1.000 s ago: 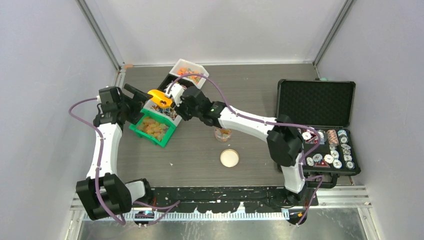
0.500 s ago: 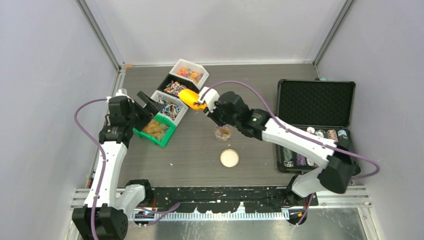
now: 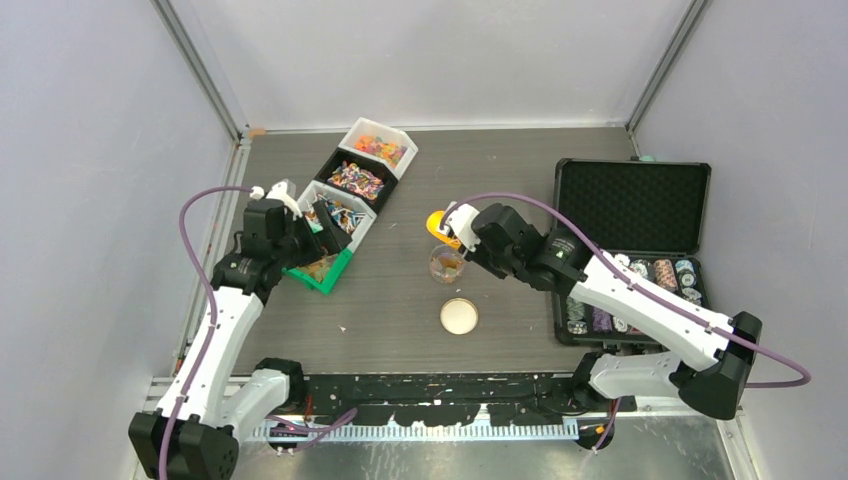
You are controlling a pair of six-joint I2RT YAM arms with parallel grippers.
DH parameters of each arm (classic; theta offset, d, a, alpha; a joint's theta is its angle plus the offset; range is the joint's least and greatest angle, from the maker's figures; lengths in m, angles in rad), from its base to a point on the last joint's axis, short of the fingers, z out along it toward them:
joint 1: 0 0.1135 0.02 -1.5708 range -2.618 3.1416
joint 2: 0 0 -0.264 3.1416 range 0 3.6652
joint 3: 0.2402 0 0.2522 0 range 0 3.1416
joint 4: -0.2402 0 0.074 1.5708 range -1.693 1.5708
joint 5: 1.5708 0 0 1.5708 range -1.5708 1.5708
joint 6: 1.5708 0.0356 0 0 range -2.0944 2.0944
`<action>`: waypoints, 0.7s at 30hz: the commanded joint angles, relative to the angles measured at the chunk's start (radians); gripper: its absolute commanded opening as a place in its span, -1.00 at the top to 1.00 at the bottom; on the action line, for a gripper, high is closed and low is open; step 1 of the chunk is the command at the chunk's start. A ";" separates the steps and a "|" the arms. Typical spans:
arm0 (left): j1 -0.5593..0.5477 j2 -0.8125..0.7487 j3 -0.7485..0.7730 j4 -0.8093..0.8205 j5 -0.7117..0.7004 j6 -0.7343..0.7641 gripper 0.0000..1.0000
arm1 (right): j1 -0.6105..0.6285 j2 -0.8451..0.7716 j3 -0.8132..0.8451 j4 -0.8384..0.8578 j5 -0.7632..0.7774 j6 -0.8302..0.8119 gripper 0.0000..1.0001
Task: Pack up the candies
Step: Place the fake candies in the packing bottle.
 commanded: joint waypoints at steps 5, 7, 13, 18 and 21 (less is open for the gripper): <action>-0.045 -0.008 0.030 -0.059 -0.076 0.094 -0.99 | 0.003 -0.031 0.045 -0.245 0.023 -0.019 0.99; -0.045 -0.025 0.031 -0.072 -0.088 0.102 -0.99 | 0.003 -0.020 0.050 -0.260 0.014 -0.017 0.99; -0.051 -0.047 0.040 -0.102 -0.135 0.122 -1.00 | 0.014 0.048 0.086 -0.309 0.010 -0.013 0.99; -0.055 -0.052 0.049 -0.120 -0.154 0.126 -0.99 | 0.027 0.110 0.109 -0.346 0.032 -0.005 0.99; -0.062 -0.069 0.044 -0.126 -0.184 0.128 -0.99 | 0.038 0.142 0.139 -0.368 0.047 0.008 0.99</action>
